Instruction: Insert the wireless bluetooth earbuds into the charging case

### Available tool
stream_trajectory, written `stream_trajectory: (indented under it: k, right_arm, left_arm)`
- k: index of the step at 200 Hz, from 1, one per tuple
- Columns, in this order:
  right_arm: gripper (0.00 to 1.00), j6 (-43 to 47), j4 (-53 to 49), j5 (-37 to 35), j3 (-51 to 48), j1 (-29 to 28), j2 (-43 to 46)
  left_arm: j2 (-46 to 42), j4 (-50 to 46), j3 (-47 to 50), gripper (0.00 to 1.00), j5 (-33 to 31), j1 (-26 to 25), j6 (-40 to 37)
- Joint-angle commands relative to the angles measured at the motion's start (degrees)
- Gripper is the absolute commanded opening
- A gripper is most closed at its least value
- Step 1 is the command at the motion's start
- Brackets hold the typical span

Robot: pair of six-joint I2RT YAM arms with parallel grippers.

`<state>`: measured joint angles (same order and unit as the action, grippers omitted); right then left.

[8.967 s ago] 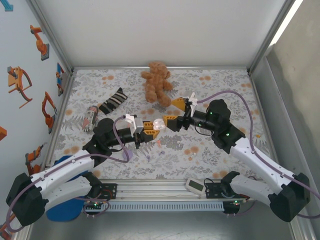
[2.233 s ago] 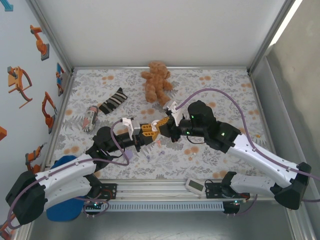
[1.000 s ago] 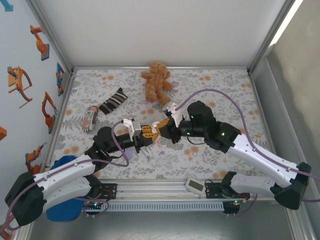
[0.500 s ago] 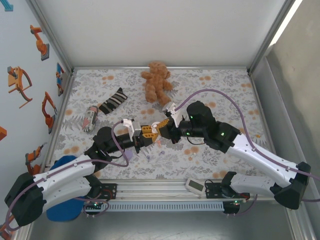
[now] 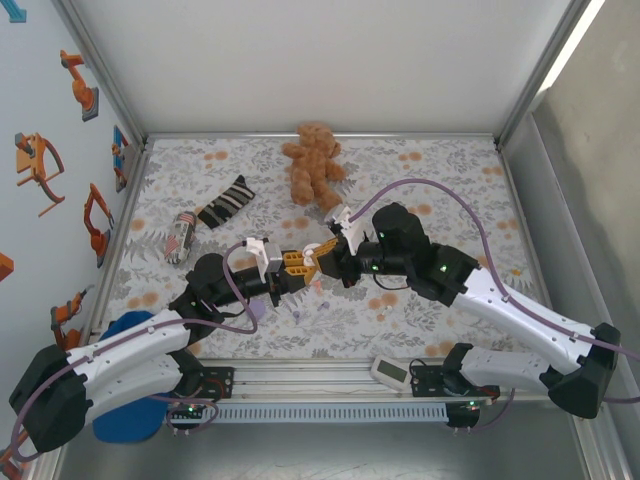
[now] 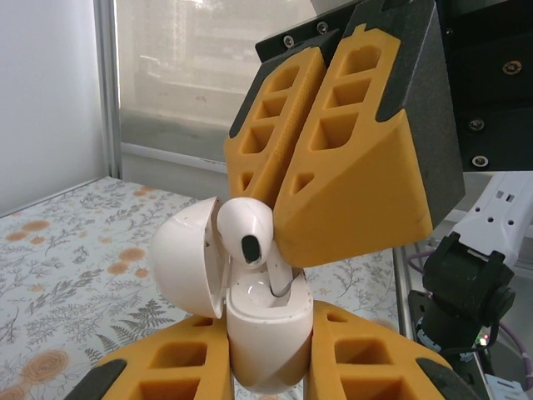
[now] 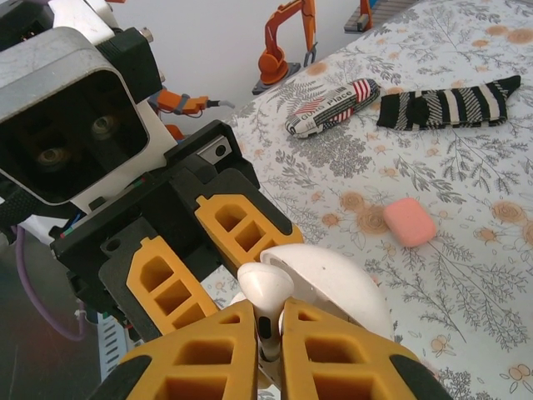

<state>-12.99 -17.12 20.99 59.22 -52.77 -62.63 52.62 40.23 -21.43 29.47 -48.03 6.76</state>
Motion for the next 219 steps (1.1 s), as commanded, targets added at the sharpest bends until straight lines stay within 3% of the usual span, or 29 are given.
stream_trajectory:
  k: [1,36,111,167,219]
  right_arm:
    - [0.12,0.7,-1.1,-1.7,-0.8,-0.4,1.1]
    - [0.14,0.8,-1.2,-2.2,-1.5,-0.4,2.2]
    - [0.32,0.1,-1.6,-3.6,0.0,-0.4,4.3]
    - [0.42,-1.2,-5.3,-12.6,1.0,-0.3,6.9]
    - [0.67,-4.6,-11.2,-23.6,0.0,0.1,8.5]
  left_arm:
    - [-1.0,1.5,-1.7,0.00,0.1,-0.5,-0.8]
    - [-1.1,1.1,-1.8,0.00,0.0,-0.5,-0.9]
    - [-0.3,0.7,-2.4,0.00,0.1,-0.6,-1.0]
    - [-0.1,0.3,-2.5,0.00,-0.1,-0.6,-1.4]
    - [-1.2,-0.8,-1.8,0.00,-1.2,-0.6,-1.7]
